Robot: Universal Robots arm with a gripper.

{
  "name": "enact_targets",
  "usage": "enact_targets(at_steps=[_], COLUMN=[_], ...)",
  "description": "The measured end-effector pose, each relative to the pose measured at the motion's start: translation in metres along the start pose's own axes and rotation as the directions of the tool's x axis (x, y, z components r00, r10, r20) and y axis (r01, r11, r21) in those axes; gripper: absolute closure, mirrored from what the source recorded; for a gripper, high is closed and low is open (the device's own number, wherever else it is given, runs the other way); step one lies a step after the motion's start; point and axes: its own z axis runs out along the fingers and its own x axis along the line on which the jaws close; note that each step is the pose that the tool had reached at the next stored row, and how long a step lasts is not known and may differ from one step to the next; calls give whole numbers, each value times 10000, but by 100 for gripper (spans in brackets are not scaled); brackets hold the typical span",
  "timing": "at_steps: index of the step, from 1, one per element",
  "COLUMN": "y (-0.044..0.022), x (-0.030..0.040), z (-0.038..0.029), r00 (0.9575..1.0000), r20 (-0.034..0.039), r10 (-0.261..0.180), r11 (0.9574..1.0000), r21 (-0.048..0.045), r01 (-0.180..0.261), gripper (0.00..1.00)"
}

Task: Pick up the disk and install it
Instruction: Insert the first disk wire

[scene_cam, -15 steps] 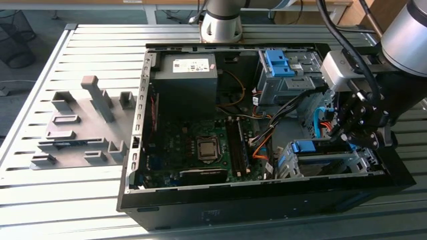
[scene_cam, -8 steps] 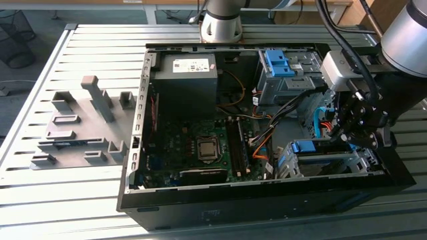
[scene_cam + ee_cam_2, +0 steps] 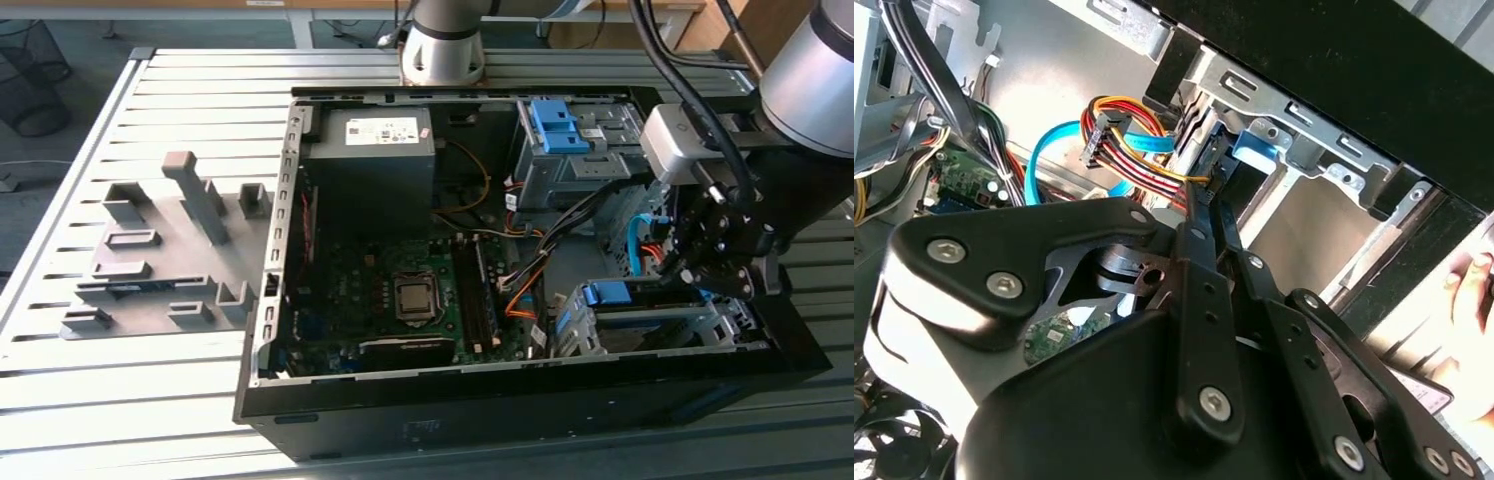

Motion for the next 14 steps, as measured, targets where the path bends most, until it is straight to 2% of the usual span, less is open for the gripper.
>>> enact_targets(at_steps=[7,14], y=[1,1], x=[1,1], z=[31,29], r00=[10000,10000], r20=[1,5], r10=[0,1], r11=[10000,10000], r21=[-9,-14], r01=[0,-1], gripper=[84,83])
